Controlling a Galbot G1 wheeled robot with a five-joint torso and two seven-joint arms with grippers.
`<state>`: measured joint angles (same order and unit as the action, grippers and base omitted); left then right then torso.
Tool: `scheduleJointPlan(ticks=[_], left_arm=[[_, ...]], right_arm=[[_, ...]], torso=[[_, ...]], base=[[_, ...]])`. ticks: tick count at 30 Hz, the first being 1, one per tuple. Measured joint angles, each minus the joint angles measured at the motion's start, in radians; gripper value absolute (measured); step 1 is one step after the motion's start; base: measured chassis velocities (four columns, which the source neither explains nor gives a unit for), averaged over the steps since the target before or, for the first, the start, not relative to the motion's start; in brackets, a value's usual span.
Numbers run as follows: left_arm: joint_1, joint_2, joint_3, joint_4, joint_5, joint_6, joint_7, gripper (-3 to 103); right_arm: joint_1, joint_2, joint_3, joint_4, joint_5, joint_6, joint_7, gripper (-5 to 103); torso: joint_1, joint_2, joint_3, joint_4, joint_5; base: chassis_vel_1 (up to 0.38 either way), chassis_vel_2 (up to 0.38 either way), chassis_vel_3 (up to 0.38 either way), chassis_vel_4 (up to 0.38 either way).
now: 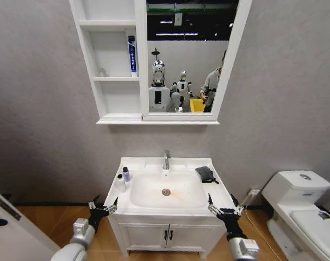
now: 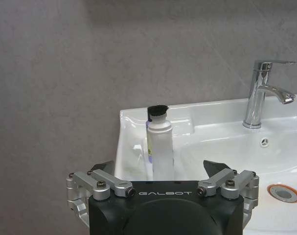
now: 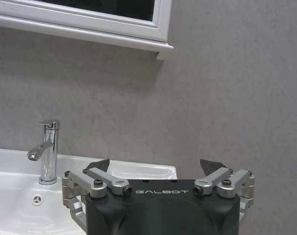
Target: Move facial cleanser and shampoo from washbasin to cabinet, then wipe washbasin with towel.
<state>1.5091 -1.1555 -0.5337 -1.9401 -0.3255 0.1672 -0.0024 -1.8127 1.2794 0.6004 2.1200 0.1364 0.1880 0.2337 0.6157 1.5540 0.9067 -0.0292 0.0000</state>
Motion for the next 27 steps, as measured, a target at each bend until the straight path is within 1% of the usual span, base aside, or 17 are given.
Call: scheduleJointPlan(ticks=[1, 3, 6, 8, 9, 12, 13, 15, 16, 17, 18, 19, 20, 24, 26, 27], left_arm=[[-0.015, -0.001, 0.008, 0.015, 0.000, -0.001, -0.003, 103], [-0.086, -0.007, 0.044, 0.094, -0.005, -0.012, -0.007, 100], [-0.111, -0.009, 0.053, 0.123, -0.005, -0.015, -0.007, 99], [-0.161, -0.017, 0.062, 0.184, -0.007, -0.021, -0.007, 98], [-0.161, -0.017, 0.062, 0.184, -0.007, -0.021, -0.007, 98], [-0.222, -0.026, 0.072, 0.243, -0.013, -0.025, -0.005, 97], [-0.222, -0.026, 0.072, 0.243, -0.013, -0.025, -0.005, 97], [-0.267, -0.029, 0.088, 0.277, -0.018, -0.025, -0.004, 90], [-0.267, -0.029, 0.088, 0.277, -0.018, -0.025, -0.004, 90], [-0.285, -0.029, 0.096, 0.290, -0.019, -0.025, -0.004, 85], [-0.285, -0.029, 0.096, 0.290, -0.019, -0.025, -0.004, 85], [-0.307, -0.030, 0.105, 0.304, -0.022, -0.024, -0.004, 82], [-0.323, -0.030, 0.112, 0.313, -0.024, -0.023, -0.004, 81], [-0.349, -0.033, 0.121, 0.329, -0.029, -0.016, -0.004, 80], [-0.356, -0.033, 0.123, 0.337, -0.032, -0.012, 0.001, 70], [-0.356, -0.033, 0.123, 0.337, -0.032, -0.012, 0.001, 70]], right_arm=[[-0.004, -0.002, 0.004, 0.002, 0.004, 0.000, 0.000, 100], [-0.019, -0.007, 0.020, 0.008, 0.013, 0.000, 0.003, 100], [-0.022, -0.007, 0.025, 0.008, 0.015, 0.000, 0.005, 100], [-0.022, -0.006, 0.028, 0.001, 0.015, 0.001, 0.014, 100], [-0.022, -0.006, 0.028, 0.001, 0.015, 0.001, 0.014, 100], [-0.016, -0.006, 0.025, -0.018, 0.015, 0.001, 0.017, 100], [-0.016, -0.006, 0.025, -0.018, 0.015, 0.001, 0.017, 100], [-0.012, -0.007, 0.025, -0.025, 0.016, 0.001, 0.019, 100], [-0.012, -0.007, 0.025, -0.025, 0.016, 0.001, 0.019, 100], [-0.010, -0.008, 0.025, -0.027, 0.018, 0.001, 0.021, 100], [-0.010, -0.008, 0.025, -0.027, 0.018, 0.001, 0.021, 100], [-0.009, -0.008, 0.026, -0.030, 0.020, 0.000, 0.023, 100], [-0.009, -0.009, 0.028, -0.033, 0.022, 0.000, 0.025, 100], [-0.008, -0.008, 0.029, -0.041, 0.026, -0.002, 0.031, 100], [-0.004, -0.008, 0.029, -0.047, 0.031, -0.004, 0.036, 100], [-0.004, -0.008, 0.029, -0.047, 0.031, -0.004, 0.036, 100]], torso=[[0.000, 0.000, 0.000, -0.0001, 0.0001], [0.000, 0.000, 0.000, 0.0000, 0.0000], [0.000, 0.000, 0.000, 0.0000, 0.0001], [0.000, 0.000, 0.000, 0.0002, 0.0000], [0.000, 0.000, 0.000, 0.0002, 0.0000], [0.000, 0.000, 0.000, 0.0003, 0.0001], [0.000, 0.000, 0.000, 0.0003, 0.0001], [0.000, 0.000, 0.000, 0.0000, 0.0001], [0.000, 0.000, 0.000, 0.0000, 0.0001], [0.000, 0.000, 0.000, 0.0000, 0.0000], [0.000, 0.000, 0.000, 0.0000, 0.0000], [0.000, 0.000, 0.000, 0.0002, 0.0001], [0.000, 0.000, 0.000, 0.0001, 0.0001], [0.000, 0.000, 0.000, 0.0000, 0.0001], [0.000, 0.000, 0.000, 0.0000, 0.0001], [0.000, 0.000, 0.000, 0.0000, 0.0001]], base=[[0.000, 0.000, 0.000, 0.000], [0.000, 0.000, 0.000, 0.000], [0.000, 0.000, 0.000, 0.000], [0.000, 0.000, 0.000, 0.000], [0.000, 0.000, 0.000, 0.000], [0.000, 0.000, 0.000, 0.000], [0.000, 0.000, 0.000, 0.000], [0.000, 0.000, 0.000, 0.000], [0.000, 0.000, 0.000, 0.000], [0.000, 0.000, 0.000, 0.000], [0.000, 0.000, 0.000, 0.000], [0.000, 0.000, 0.000, 0.000], [0.000, 0.000, 0.000, 0.000], [0.000, 0.000, 0.000, 0.000], [0.000, 0.000, 0.000, 0.000], [0.000, 0.000, 0.000, 0.000]])
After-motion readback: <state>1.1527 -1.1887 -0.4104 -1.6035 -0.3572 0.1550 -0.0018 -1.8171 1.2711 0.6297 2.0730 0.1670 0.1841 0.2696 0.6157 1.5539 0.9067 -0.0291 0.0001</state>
